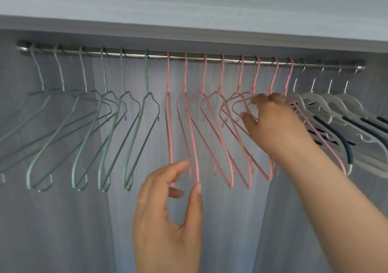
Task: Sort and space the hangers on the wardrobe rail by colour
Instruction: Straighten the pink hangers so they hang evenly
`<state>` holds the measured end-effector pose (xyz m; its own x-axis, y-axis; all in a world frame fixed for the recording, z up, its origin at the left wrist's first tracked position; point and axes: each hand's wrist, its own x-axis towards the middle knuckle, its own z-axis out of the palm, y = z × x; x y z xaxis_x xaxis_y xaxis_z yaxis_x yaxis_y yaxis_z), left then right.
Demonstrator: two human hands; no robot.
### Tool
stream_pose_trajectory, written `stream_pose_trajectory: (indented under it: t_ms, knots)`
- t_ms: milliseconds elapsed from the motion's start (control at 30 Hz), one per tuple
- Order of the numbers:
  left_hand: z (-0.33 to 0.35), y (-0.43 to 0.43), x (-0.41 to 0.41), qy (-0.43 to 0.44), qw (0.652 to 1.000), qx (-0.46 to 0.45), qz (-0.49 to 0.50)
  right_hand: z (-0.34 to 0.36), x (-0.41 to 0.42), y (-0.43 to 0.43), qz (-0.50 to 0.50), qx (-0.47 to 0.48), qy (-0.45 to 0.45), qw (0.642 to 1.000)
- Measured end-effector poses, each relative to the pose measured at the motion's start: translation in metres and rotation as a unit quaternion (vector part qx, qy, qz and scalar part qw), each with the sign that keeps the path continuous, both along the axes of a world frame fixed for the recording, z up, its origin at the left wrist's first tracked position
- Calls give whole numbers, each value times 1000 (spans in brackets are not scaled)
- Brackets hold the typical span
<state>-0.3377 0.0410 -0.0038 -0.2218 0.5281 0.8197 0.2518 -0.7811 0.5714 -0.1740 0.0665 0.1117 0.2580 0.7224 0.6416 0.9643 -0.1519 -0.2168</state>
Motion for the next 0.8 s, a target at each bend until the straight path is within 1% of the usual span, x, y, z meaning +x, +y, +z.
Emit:
stream_pose_trajectory:
  t_ms: [67,100,167,233,300,367,500,567,600,733,800]
  knots:
    - [0,4,-6,-14,1000,-12,-2,3,-16,-10,68,62,-7,996]
    - [-1,7,-8,-13,1000,-23,-14,3,-25,-14,92,66,-11,993]
    - [-6,11,-11,3,999,-43,-28,-3,-42,-15,112,27,-19,993]
    - [-10,12,-13,30,998,-43,-19,-13,-54,-10,105,-25,-19,994]
    - [-13,13,-17,44,998,-37,-10,-22,-61,-5,97,-50,-19,994]
    - [-15,15,-23,46,998,-32,-2,-26,-67,-2,100,-47,-26,994]
    - [-17,21,-35,32,998,-47,-8,-33,-84,-4,141,-21,-24,989]
    - [-18,24,-38,35,996,-74,-34,-34,-88,-2,132,-23,-20,991]
    - [-19,26,-39,50,994,-88,-47,-33,-88,-1,116,-29,-18,993]
    - [-16,29,-38,154,977,-129,-70,-19,-82,8,32,-85,-22,996]
    - [-15,30,-36,176,974,-128,-65,-15,-81,14,11,-121,0,993]
